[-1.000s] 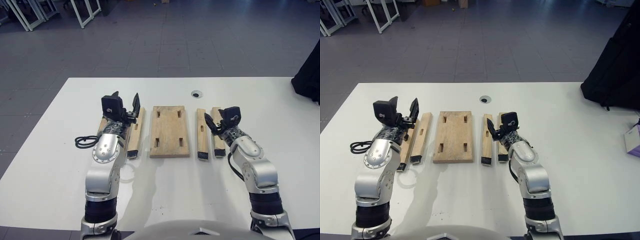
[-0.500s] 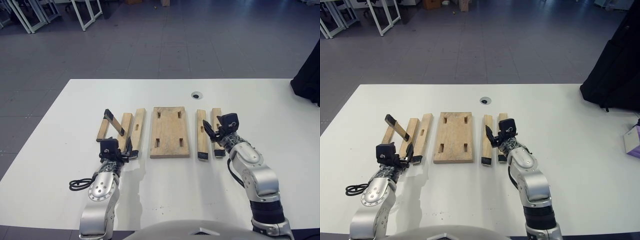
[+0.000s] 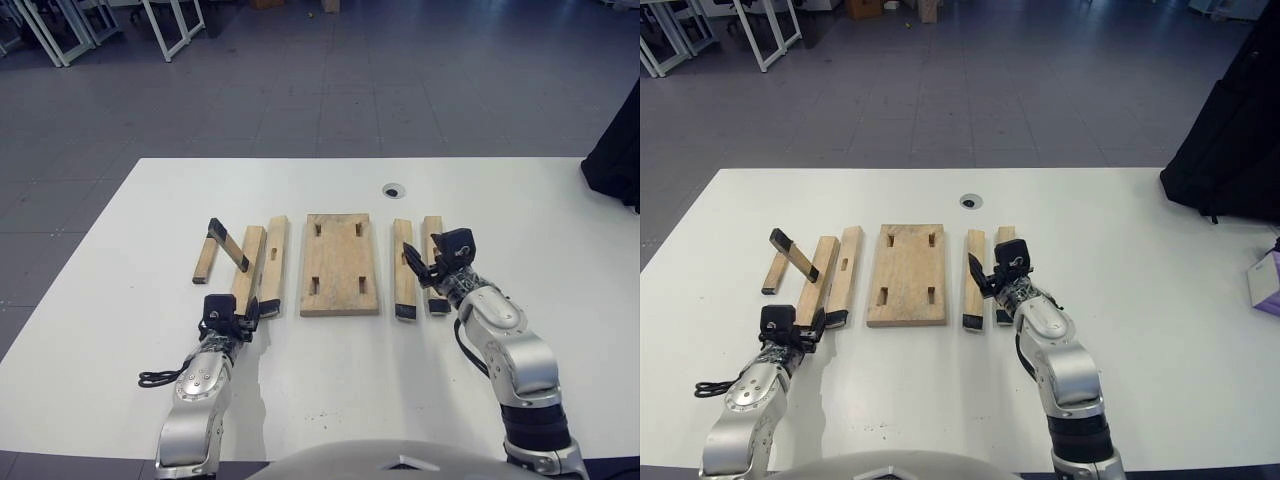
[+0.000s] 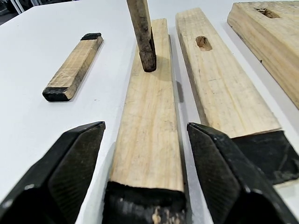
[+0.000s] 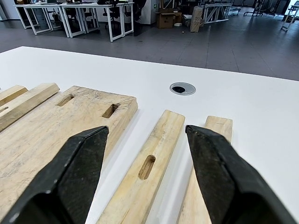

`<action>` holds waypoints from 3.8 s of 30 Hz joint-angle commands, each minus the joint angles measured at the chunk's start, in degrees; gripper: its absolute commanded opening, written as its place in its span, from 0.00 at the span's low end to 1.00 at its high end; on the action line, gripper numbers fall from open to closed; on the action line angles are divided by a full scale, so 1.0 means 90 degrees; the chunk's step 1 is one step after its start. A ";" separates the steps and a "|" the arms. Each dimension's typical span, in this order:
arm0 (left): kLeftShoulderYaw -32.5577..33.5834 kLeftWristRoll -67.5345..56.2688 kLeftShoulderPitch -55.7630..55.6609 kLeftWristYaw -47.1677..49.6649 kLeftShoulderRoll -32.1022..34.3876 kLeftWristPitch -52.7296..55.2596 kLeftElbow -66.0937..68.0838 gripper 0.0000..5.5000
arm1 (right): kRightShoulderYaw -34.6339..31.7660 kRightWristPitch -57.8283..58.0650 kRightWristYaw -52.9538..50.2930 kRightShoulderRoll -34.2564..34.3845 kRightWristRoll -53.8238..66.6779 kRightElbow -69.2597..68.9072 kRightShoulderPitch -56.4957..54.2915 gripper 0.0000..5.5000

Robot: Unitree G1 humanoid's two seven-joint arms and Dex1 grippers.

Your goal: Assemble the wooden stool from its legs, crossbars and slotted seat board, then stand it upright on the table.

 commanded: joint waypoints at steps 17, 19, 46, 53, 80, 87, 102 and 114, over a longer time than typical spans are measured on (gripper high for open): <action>0.0399 -0.0136 -0.0628 -0.0240 0.0129 -0.1031 0.0263 0.38 | -0.0003 -0.0164 0.0004 0.0115 -0.0134 0.0141 -0.0102 0.55; 0.0515 -0.0616 -0.0806 -0.0851 0.0265 -0.1546 0.0233 0.37 | -0.0146 -0.0158 0.0172 0.0099 0.0053 0.0188 -0.0272 0.55; 0.0961 -0.9169 -0.0947 -0.4573 0.1655 0.2884 0.0330 0.37 | -0.1810 0.1737 0.0928 0.0674 0.8557 0.0367 -0.0720 0.55; 0.0776 -0.8829 -0.0919 -0.4772 0.1811 0.2983 0.0253 0.37 | -0.1390 0.1492 0.0656 0.0723 0.7972 0.0665 -0.0904 0.55; 0.0954 -0.8449 -0.0955 -0.4161 0.1241 0.2398 0.0434 0.64 | -0.1855 0.0888 0.0548 0.0253 0.8616 0.0050 -0.1446 0.37; 0.0319 -0.6393 -0.1825 -0.2889 0.1688 0.2114 0.0529 0.65 | -0.1989 -0.0525 0.1152 -0.0881 0.5830 0.0150 -0.2380 0.37; -0.2603 -0.2387 -0.4219 -0.5234 0.3117 0.1532 0.1523 0.65 | -0.1156 -0.1134 0.2150 -0.0765 0.4020 0.0542 -0.2250 0.37; -0.3022 -0.1709 -0.4638 -0.5890 0.3715 0.2357 0.1246 0.65 | -0.1109 -0.0933 0.2018 -0.0665 0.4011 0.0240 -0.2032 0.37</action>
